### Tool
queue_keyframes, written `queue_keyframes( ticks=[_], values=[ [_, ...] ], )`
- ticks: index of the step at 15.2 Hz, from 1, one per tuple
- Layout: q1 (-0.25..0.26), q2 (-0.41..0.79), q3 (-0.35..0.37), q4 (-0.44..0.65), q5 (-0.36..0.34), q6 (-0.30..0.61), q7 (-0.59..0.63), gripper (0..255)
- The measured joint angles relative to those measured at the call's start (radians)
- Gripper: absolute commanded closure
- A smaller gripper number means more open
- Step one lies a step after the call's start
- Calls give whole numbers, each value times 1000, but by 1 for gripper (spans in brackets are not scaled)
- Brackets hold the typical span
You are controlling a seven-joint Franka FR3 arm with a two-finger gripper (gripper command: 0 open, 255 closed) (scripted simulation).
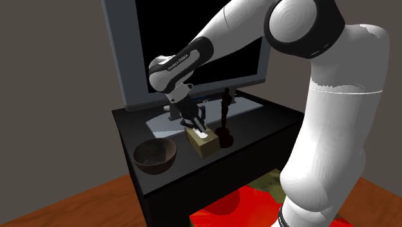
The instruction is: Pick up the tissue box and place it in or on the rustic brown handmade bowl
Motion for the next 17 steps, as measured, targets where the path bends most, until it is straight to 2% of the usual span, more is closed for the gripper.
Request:
queue_keyframes(
  ticks=[17],
  values=[
    [2,-69,4,149,16,-206,-63,255]
  ],
)
